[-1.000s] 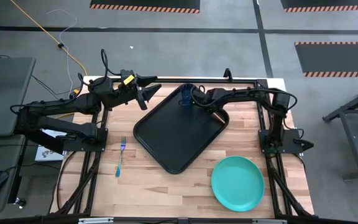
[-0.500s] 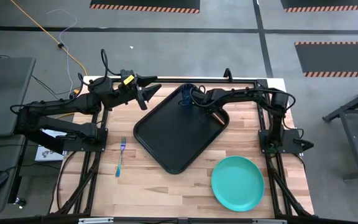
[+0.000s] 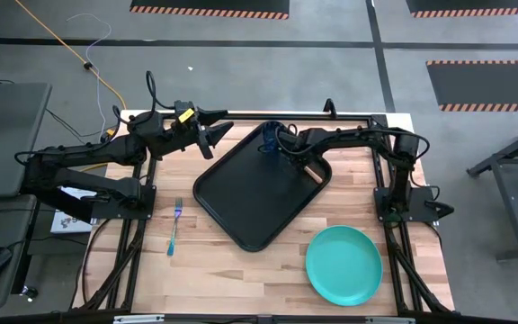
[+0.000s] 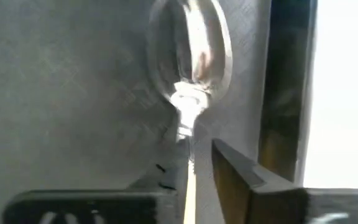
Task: Pick and place plate/cup/fork/spoon on tray
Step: Put the orange spoon on the black tray to the right of the blue cup, then put the green plate on the black tray to the left of the blue cup
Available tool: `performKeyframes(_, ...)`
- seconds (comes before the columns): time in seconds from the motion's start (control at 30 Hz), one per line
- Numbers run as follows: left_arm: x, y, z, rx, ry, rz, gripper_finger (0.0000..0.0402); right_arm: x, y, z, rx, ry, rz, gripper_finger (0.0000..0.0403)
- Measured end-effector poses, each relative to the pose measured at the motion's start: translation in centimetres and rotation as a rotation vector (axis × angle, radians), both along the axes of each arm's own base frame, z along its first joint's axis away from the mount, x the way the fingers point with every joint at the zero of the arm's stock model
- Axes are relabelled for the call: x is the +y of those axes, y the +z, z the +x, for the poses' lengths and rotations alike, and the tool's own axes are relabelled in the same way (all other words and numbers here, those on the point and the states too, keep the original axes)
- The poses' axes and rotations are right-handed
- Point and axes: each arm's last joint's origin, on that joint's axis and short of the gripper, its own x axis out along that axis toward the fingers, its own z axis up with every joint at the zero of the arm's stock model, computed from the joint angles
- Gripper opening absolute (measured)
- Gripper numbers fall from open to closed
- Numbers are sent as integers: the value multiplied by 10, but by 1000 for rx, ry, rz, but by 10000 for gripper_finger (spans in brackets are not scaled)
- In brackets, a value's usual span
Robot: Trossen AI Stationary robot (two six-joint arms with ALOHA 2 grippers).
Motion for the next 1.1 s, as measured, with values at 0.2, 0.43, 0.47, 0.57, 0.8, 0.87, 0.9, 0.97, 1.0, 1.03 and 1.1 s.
performKeyframes(0.2, 0, 0, 0, 0, 0, 0, 241, 1, 2, -1, 4, 18, 24, 125)
performKeyframes(0.43, 0, 0, 0, 1, 0, 0, 241, 7, 32, -15, -2, 127, 57, 154)
performKeyframes(0.47, 0, 0, 0, 0, 0, 1, 241, 9, 38, -18, -9, 143, 68, 155)
performKeyframes(0.57, 0, 0, 0, 1, 0, 1, 241, 12, 56, -27, -44, 176, 106, 156)
performKeyframes(0.8, 0, 0, 0, 1, 0, 1, 241, 32, 87, -51, -167, 279, 306, 156)
performKeyframes(0.87, 0, 0, 0, 1, 0, 0, 241, 45, 88, -62, -204, 311, 393, 156)
performKeyframes(0.9, 0, 0, 0, 1, 0, 1, 241, 52, 86, -69, -211, 322, 432, 156)
performKeyframes(0.97, 0, 0, 0, 2, 0, 0, 241, 68, 81, -84, -217, 322, 501, 156)
performKeyframes(1.0, 0, 0, 0, 2, 0, 0, 241, 77, 78, -93, -214, 316, 540, 156)
performKeyframes(1.03, 0, 0, 0, 1, 0, 0, 241, 85, 76, -101, -217, 310, 579, 156)
performKeyframes(1.1, 0, 0, 0, 2, 0, 0, 241, 103, 71, -118, -222, 297, 670, 156)
